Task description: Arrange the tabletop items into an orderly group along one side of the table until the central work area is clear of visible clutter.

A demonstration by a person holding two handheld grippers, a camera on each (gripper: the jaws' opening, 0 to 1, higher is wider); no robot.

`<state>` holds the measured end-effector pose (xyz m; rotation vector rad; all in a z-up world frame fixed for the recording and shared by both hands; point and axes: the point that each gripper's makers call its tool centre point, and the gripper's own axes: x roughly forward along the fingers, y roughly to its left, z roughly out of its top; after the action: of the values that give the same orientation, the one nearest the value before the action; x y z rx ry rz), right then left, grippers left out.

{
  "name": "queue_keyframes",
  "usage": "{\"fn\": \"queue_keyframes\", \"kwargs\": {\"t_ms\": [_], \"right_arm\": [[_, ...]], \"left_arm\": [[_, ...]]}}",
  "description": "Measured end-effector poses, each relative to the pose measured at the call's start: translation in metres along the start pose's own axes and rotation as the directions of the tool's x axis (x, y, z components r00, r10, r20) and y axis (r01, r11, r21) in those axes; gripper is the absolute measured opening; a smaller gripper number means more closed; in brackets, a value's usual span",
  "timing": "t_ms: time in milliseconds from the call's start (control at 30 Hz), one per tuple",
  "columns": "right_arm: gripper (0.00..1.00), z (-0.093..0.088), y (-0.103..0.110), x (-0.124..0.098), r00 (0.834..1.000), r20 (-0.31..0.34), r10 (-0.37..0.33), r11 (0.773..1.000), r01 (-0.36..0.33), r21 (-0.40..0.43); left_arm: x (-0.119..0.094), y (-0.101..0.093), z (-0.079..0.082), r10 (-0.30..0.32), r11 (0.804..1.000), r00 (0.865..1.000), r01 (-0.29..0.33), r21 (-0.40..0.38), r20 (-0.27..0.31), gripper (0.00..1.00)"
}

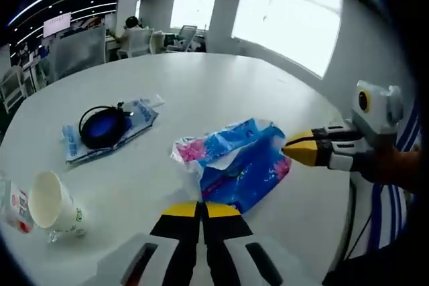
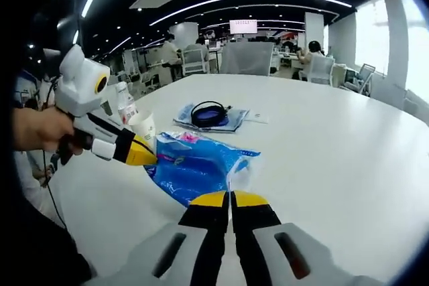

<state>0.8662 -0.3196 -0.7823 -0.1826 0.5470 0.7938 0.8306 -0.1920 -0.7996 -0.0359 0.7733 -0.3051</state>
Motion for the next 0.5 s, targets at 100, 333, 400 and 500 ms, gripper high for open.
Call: {"fn": "queue_keyframes", "kwargs": {"t_ms": [100, 333, 400, 500], "right_arm": [[0.0, 0.007, -0.018, 0.002, 1.0, 0.0, -0.008, 1.0, 0.008, 0.0], [0.0, 0.015, -0.049, 0.008, 1.0, -0.01, -0.01, 1.0, 0.01, -0.01], [0.0, 0.013, -0.057, 0.011, 1.0, -0.015, -0.013, 1.0, 0.013, -0.01], [0.0, 0.008, -0.065, 0.013, 1.0, -0.025, -0.015, 1.0, 0.015, -0.008]], "left_arm": [[0.008, -0.007, 0.011, -0.004, 1.0, 1.0, 0.004, 0.002, 0.013, 0.0], [0.025, -0.017, 0.028, -0.013, 0.999, 0.999, 0.014, -0.029, 0.033, 0.0], [0.032, -0.02, 0.031, -0.013, 0.999, 0.999, 0.015, -0.035, 0.035, 0.0], [0.041, -0.023, 0.032, -0.013, 0.999, 0.999, 0.014, -0.042, 0.03, 0.0]]}}
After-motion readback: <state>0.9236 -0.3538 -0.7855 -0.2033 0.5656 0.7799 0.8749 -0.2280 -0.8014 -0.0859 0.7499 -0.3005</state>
